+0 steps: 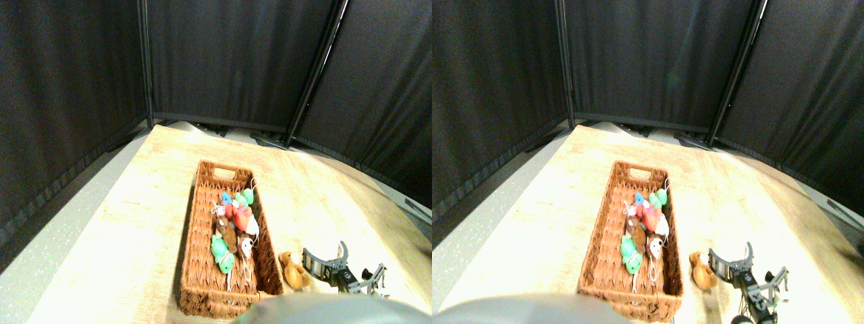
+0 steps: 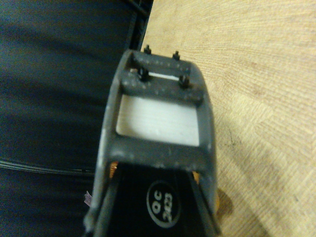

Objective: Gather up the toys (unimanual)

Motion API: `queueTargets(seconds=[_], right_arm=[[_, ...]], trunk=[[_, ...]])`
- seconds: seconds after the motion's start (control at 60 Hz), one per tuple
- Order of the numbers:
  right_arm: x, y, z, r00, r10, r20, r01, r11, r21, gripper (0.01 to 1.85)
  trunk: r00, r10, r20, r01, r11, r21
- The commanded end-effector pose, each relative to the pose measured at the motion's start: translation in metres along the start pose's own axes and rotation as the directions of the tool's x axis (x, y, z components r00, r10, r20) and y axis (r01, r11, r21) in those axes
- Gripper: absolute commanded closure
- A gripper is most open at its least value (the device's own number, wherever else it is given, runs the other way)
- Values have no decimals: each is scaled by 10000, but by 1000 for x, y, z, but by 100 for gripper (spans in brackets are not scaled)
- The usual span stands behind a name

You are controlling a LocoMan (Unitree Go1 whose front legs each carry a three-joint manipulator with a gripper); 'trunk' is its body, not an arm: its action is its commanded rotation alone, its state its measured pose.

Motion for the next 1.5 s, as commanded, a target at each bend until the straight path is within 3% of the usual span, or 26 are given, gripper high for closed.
queueTargets(seconds=[0.017,0.1,0.3,0.617,0.933,1.217,1.417,1.467,1.5], right_arm=[[-1,11,-5,9990,431,67,-432,9990,66,95],[0,10,-9,9990,408,-197,-402,9988,289,85],[1,-6,-16,10000,-22,-59,26,9976,690,94],[2,-33,-28,9973,-710,173,675,9856,1551,93],[12,-52,-37,9909,-1335,146,1298,9798,1521,91],[36,-68,-37,9799,-1945,438,1839,9666,1787,92],[44,-68,-36,9796,-1930,555,1821,9702,1597,119],[46,-67,-36,9768,-1992,781,1868,9720,1427,142],[46,-65,-37,9695,-2140,1199,2011,9733,1104,173]], trunk=[[9999,-24,-158,21,9998,-203],[9999,20,-161,-24,9997,-262],[9996,229,-153,-234,9991,-352],[9992,374,-160,-381,9983,-444],[9991,395,-179,-403,9981,-467],[9986,470,-222,-481,9975,-516],[9987,441,-240,-452,9977,-502],[9989,399,-228,-410,9980,-488],[9989,399,-228,-410,9980,-488]])
